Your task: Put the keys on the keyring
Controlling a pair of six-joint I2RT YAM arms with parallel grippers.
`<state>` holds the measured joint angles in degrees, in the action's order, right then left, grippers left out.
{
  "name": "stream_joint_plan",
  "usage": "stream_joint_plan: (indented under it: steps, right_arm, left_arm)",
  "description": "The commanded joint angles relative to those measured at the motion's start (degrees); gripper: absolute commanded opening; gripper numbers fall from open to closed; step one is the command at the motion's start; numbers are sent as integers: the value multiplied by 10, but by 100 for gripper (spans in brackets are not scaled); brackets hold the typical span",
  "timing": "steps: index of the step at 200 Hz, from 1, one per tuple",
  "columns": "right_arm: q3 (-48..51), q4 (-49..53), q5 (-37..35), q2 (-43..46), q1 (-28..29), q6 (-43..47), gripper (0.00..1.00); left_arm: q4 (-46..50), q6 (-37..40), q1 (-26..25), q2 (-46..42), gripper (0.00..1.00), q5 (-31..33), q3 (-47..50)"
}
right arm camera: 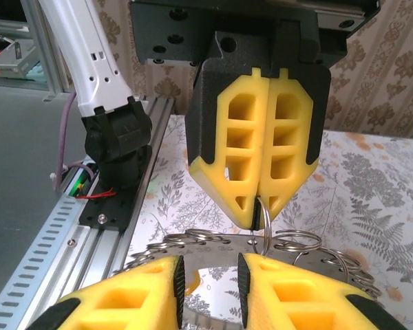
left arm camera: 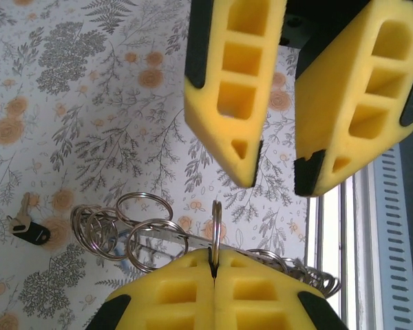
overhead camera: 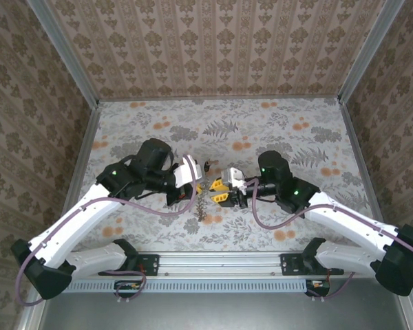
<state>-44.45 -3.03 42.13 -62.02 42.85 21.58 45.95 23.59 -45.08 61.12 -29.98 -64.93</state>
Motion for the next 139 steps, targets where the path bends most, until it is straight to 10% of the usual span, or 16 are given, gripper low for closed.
stream_joint_plan:
  steps: [1,139]
  right_arm:
    - [-22,22,-26,-12,10,22,29]
    - [2,-35,-59,-2,12,15,34]
  left_arm:
    - [6,8,-6,4,0,-17,-25]
    - [4,20,-15,4,0,-35,-25]
